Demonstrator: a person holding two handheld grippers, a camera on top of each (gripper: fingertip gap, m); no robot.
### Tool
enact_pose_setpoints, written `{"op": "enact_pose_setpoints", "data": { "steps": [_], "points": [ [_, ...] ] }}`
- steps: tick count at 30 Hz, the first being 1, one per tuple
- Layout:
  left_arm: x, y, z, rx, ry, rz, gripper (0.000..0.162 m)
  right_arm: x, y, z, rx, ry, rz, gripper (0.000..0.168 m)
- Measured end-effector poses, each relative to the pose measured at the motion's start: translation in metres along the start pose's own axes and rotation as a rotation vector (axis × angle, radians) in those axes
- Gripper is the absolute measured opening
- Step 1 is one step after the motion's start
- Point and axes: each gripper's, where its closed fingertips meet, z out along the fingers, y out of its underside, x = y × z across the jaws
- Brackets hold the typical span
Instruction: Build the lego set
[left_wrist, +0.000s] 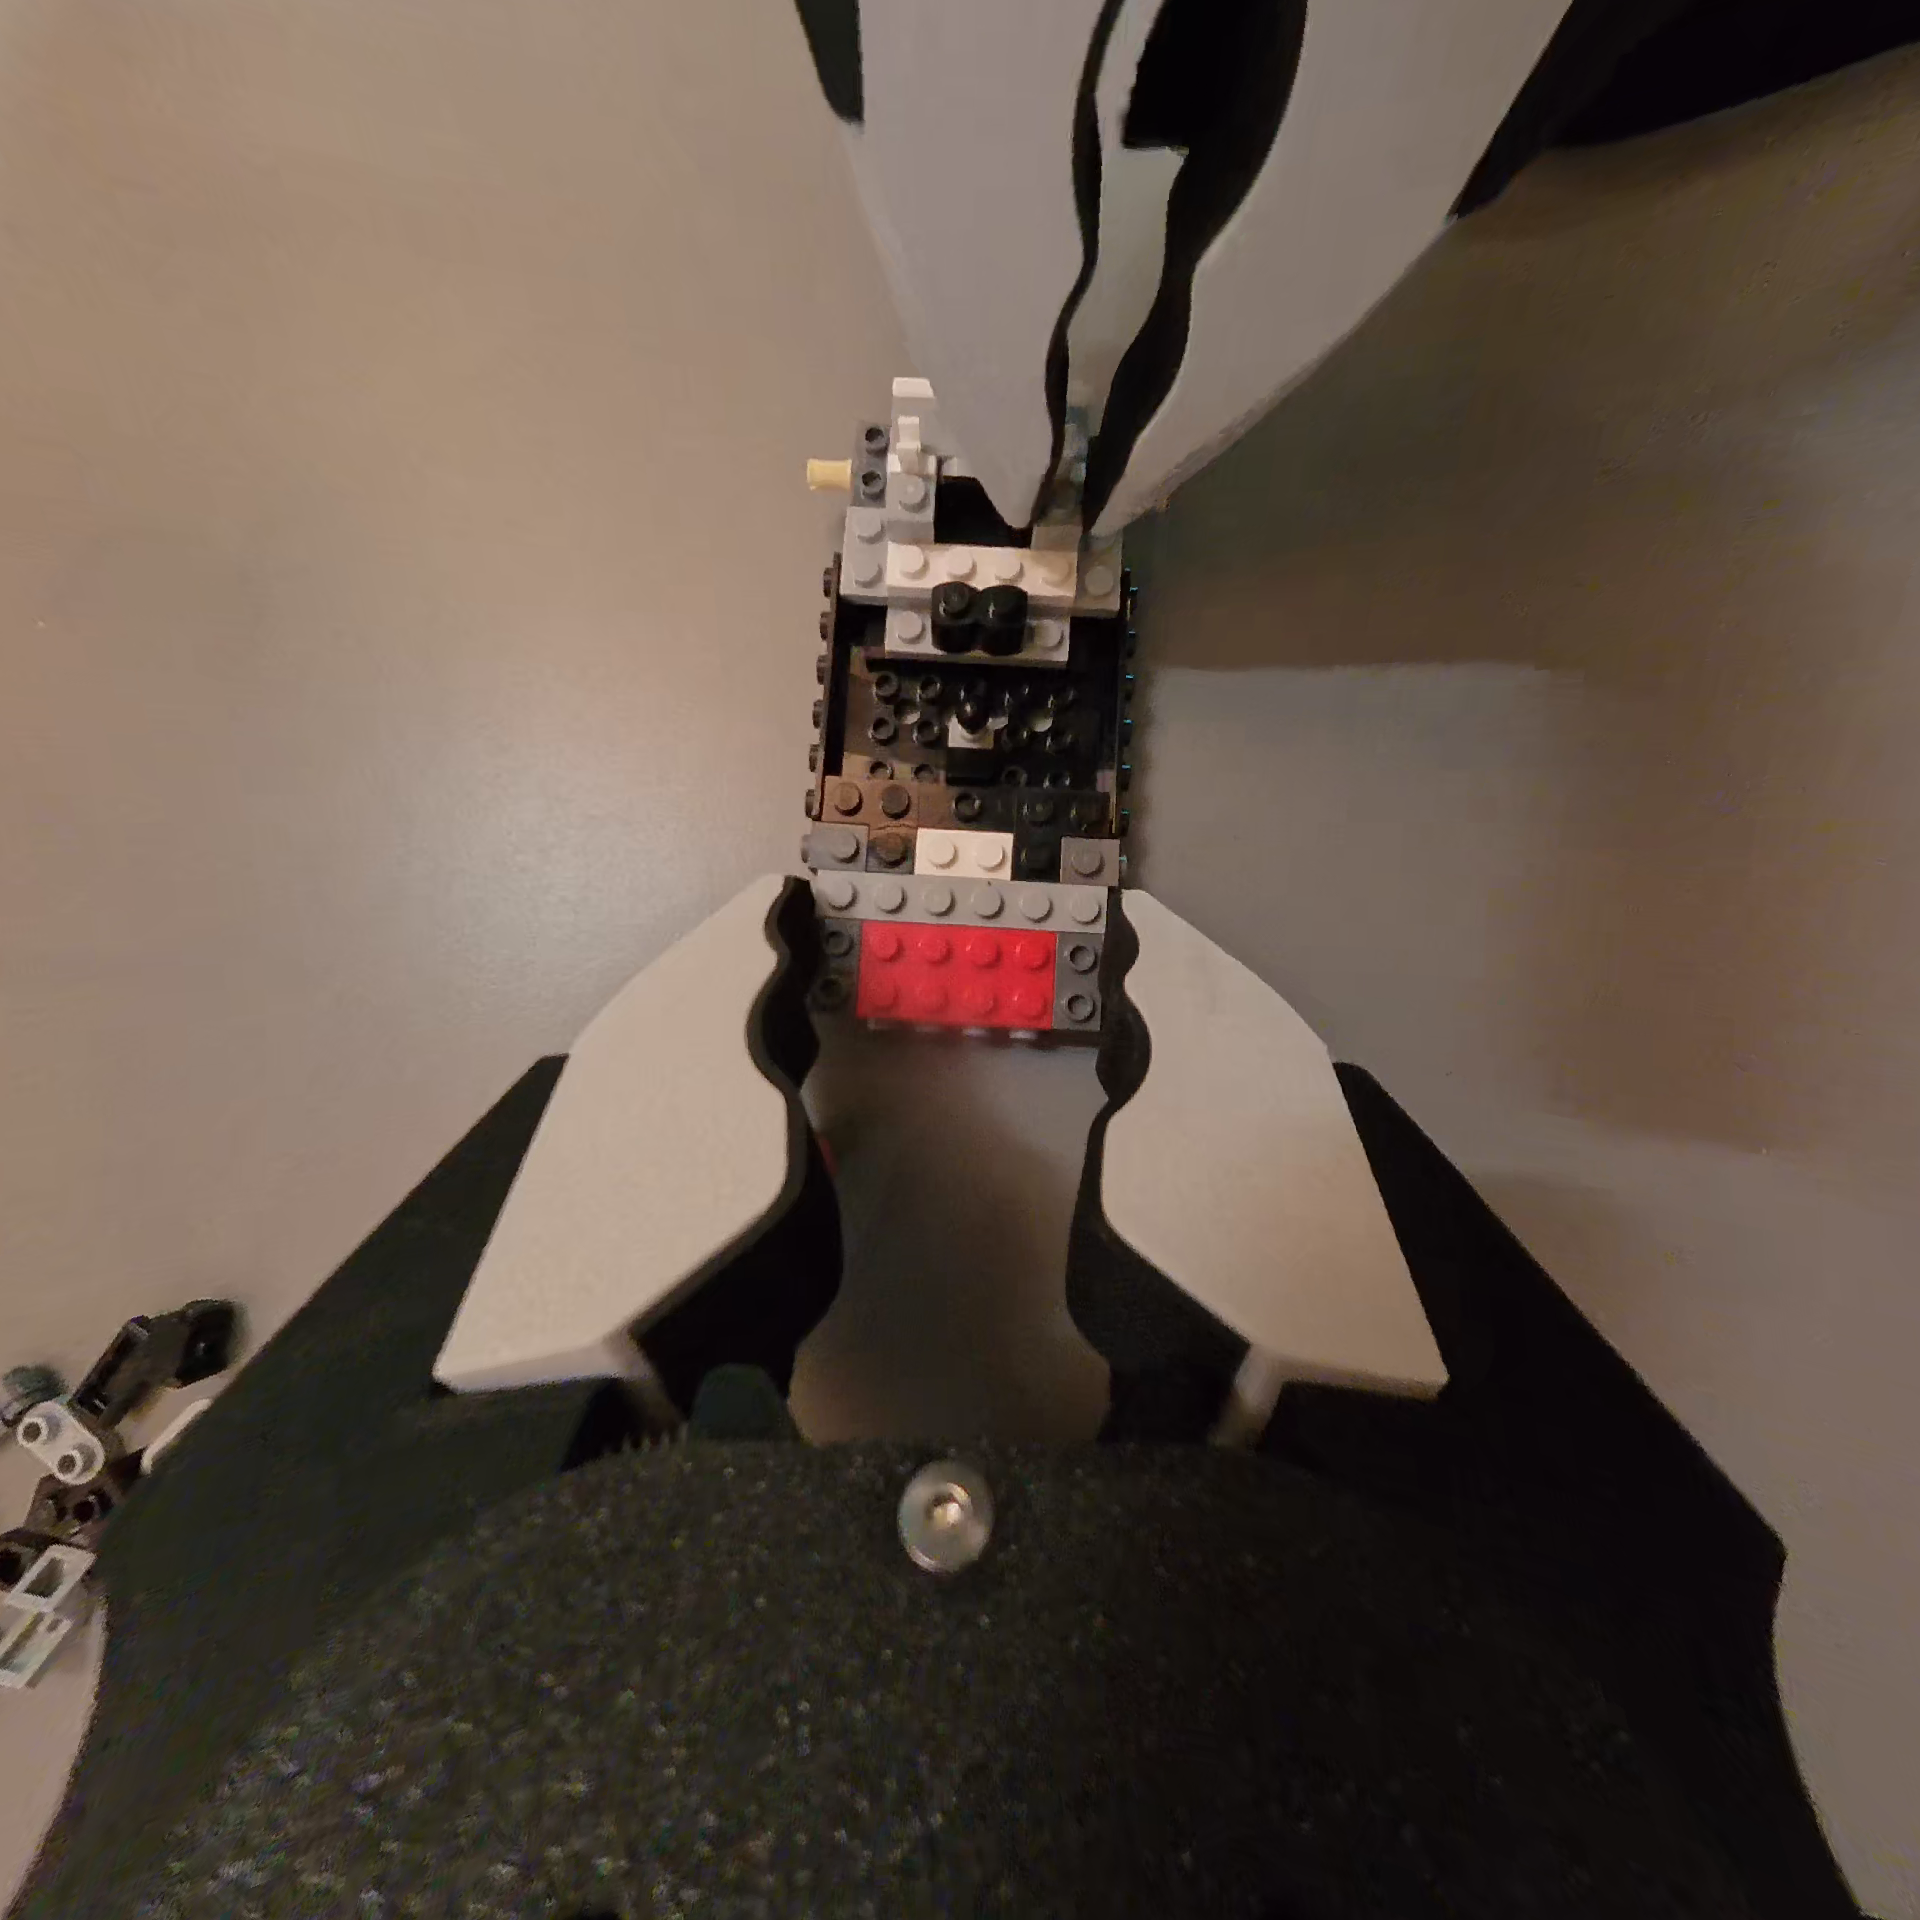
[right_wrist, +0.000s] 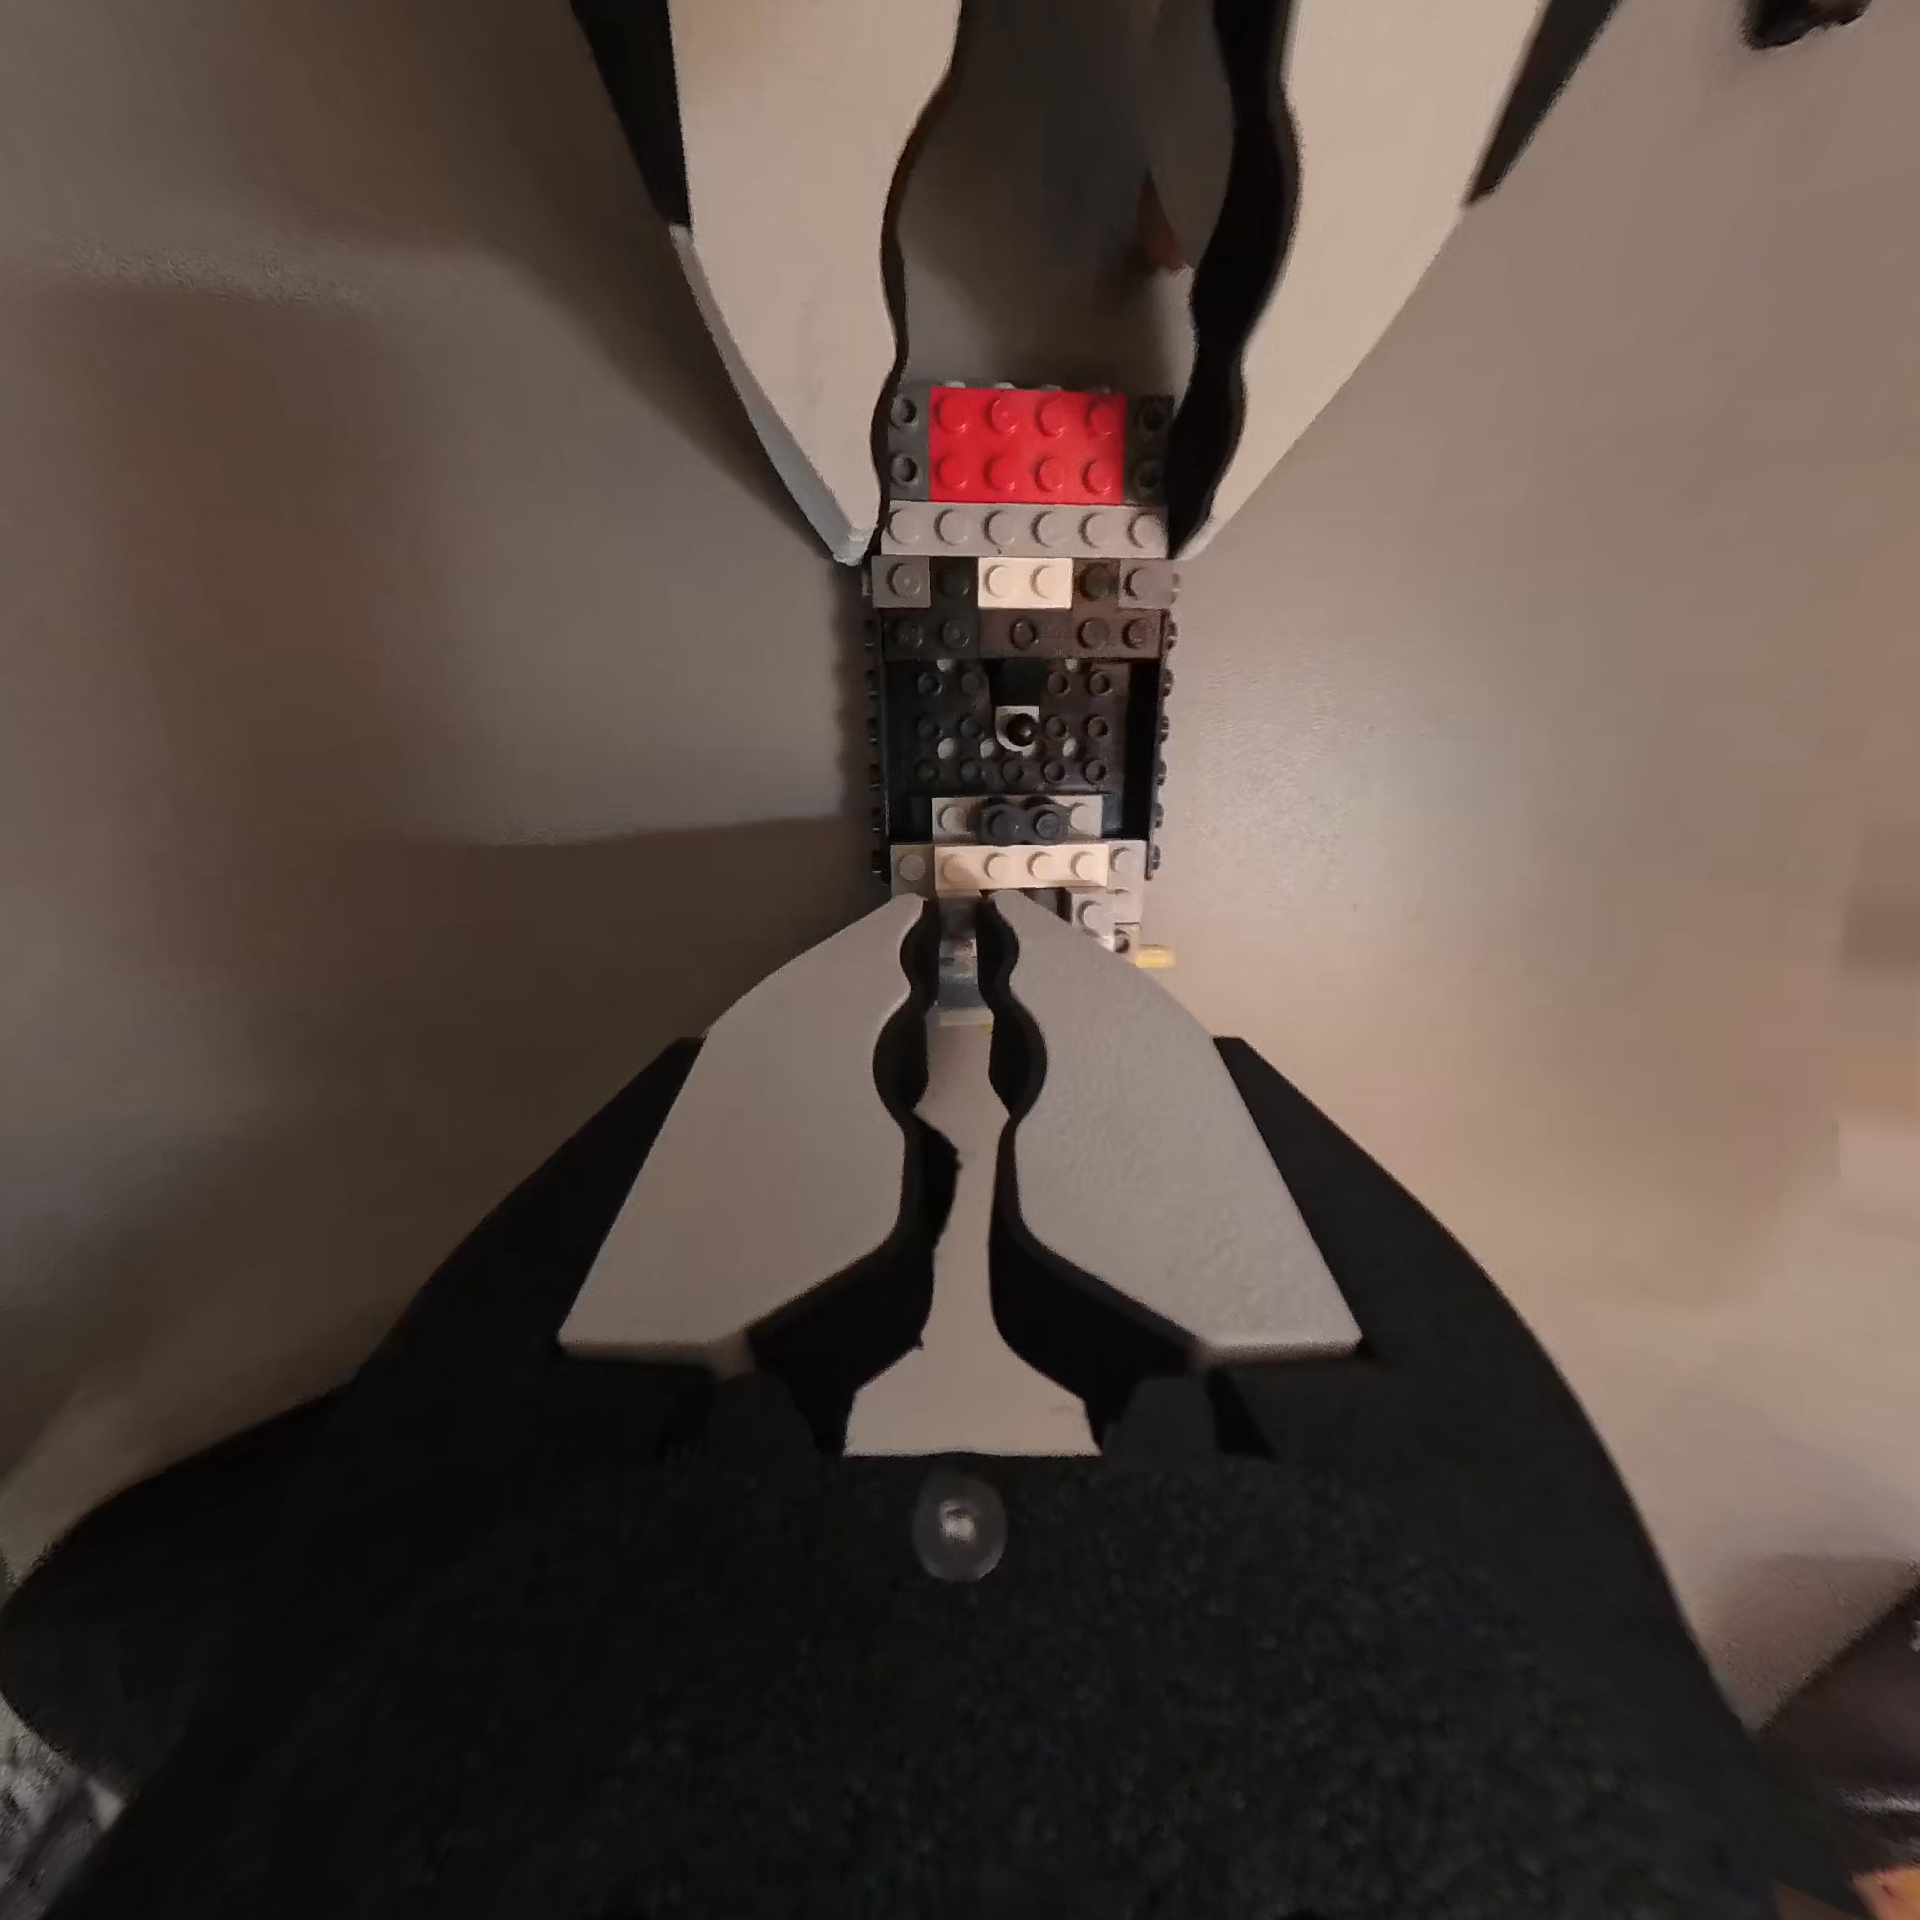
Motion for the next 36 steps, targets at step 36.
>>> {"op": "enact_pose_setpoints", "data": {
  "steps": [36],
  "points": [
    [0.008, -0.039, -0.035, 0.360, 0.527, -0.625, 0.053, 0.007, -0.005, -0.079, 0.789, 0.653, 0.732, 0.008]
  ]
}}
